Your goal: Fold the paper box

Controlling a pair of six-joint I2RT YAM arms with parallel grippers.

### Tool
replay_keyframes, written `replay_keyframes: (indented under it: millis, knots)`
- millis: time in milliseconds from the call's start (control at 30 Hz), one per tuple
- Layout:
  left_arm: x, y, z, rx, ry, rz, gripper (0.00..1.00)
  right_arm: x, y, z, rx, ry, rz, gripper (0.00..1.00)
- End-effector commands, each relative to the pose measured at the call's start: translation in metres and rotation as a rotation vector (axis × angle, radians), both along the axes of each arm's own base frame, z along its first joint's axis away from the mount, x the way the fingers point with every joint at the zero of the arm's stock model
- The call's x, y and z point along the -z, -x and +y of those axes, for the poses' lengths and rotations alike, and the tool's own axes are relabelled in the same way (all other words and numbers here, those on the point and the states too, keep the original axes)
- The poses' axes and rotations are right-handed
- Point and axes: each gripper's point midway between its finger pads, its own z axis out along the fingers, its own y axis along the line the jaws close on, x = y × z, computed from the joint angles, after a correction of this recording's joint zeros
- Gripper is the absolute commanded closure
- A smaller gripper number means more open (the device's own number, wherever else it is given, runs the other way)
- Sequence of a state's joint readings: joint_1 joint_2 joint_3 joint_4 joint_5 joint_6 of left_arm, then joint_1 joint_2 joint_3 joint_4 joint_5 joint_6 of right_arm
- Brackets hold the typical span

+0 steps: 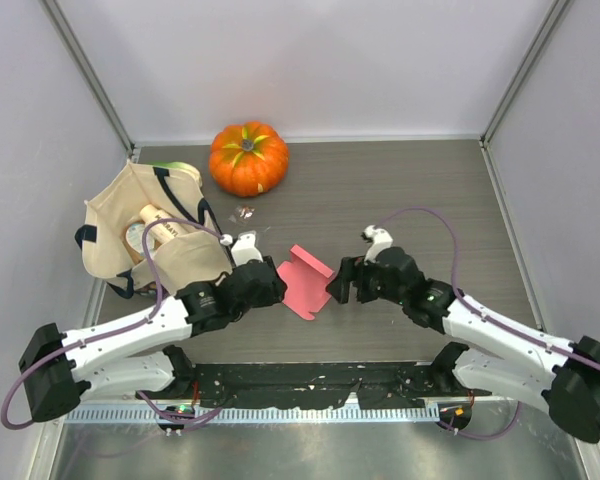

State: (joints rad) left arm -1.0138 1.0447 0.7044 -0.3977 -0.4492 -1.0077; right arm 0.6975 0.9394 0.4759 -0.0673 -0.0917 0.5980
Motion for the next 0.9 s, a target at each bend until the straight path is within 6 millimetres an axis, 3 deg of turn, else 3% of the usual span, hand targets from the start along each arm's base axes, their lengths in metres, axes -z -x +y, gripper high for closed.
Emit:
replay_keyframes:
  millis: [0, 133, 167, 200, 267, 300, 467, 700, 867]
  knots:
    - [-0.01, 0.004, -0.008, 0.058, 0.069, -0.031, 0.58, -0.028, -0.022, 0.003, -0.065, 0.33, -0.229, 0.14]
    - [-0.007, 0.013, -0.005, 0.098, 0.074, -0.02, 0.56, -0.027, -0.044, 0.031, -0.187, 0.439, -0.247, 0.14]
    - [-0.011, 0.015, -0.005, 0.107, 0.091, -0.024, 0.56, -0.037, -0.049, 0.04, -0.222, 0.449, -0.252, 0.14]
    - [-0.011, 0.018, -0.006, 0.119, 0.1, -0.019, 0.56, -0.019, -0.05, 0.048, -0.284, 0.49, -0.219, 0.14]
    - [-0.009, 0.023, -0.001, 0.116, 0.12, -0.011, 0.56, -0.023, -0.058, 0.061, -0.319, 0.501, -0.228, 0.14]
    - [-0.009, 0.024, 0.0, 0.11, 0.131, -0.013, 0.56, -0.009, -0.061, 0.065, -0.349, 0.532, -0.208, 0.14]
    - [-0.013, 0.031, 0.004, 0.111, 0.199, -0.02, 0.53, -0.005, -0.082, 0.084, -0.355, 0.557, -0.212, 0.14]
    - [-0.015, 0.031, 0.003, 0.133, 0.172, -0.022, 0.52, 0.015, -0.093, 0.093, -0.321, 0.58, -0.155, 0.29]
    - [-0.018, 0.03, 0.002, 0.139, 0.176, -0.034, 0.51, 0.017, -0.099, 0.084, -0.251, 0.582, -0.142, 0.42]
